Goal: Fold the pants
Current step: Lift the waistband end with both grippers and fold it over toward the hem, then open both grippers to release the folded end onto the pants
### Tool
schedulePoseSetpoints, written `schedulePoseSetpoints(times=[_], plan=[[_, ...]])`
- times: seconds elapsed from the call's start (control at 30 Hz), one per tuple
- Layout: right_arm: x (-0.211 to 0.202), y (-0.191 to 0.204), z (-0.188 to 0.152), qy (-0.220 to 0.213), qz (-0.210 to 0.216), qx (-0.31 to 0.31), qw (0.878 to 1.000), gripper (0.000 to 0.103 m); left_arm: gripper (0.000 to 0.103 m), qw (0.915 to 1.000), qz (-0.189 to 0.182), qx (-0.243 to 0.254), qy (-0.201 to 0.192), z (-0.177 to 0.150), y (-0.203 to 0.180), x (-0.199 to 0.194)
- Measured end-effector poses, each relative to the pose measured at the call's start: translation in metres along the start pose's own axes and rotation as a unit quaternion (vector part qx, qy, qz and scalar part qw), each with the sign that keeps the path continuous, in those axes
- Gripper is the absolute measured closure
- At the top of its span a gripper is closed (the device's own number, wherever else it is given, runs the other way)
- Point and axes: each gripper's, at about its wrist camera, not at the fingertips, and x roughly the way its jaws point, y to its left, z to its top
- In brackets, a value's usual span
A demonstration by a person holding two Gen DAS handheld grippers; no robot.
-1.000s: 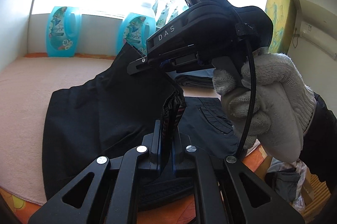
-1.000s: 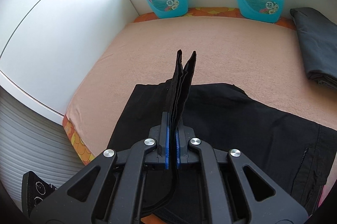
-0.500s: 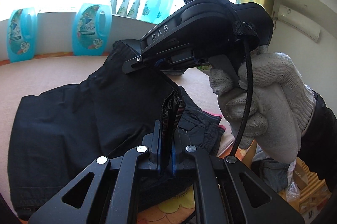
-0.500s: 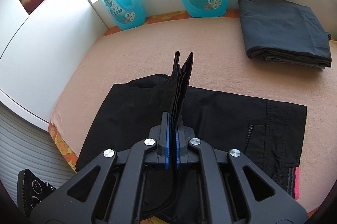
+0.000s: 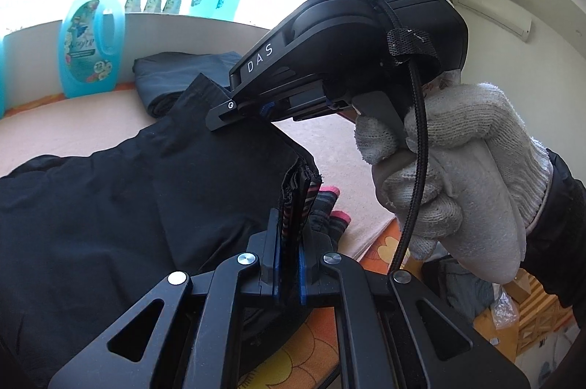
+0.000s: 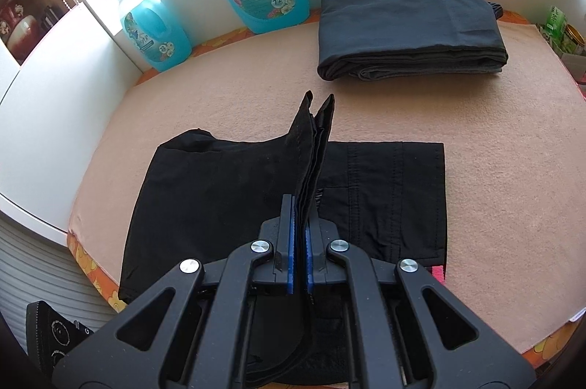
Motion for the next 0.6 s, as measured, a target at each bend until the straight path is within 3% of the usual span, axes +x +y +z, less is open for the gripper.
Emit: schedulePoseSetpoints(times=[0.53, 0.6], plan=[[0.031, -0.047, -0.028, 0.036, 0.004, 0.053, 0.998, 0.098, 0.097, 0.9988, -0.01, 0.023, 0.043, -0.019, -0.02, 0.015], [0.036, -0.048, -0.029, 0.04, 0.003, 0.055, 0.998, 0.098, 0.093, 0.9984, -0.014, 0.022, 0.05, -0.021, -0.022, 0.012]])
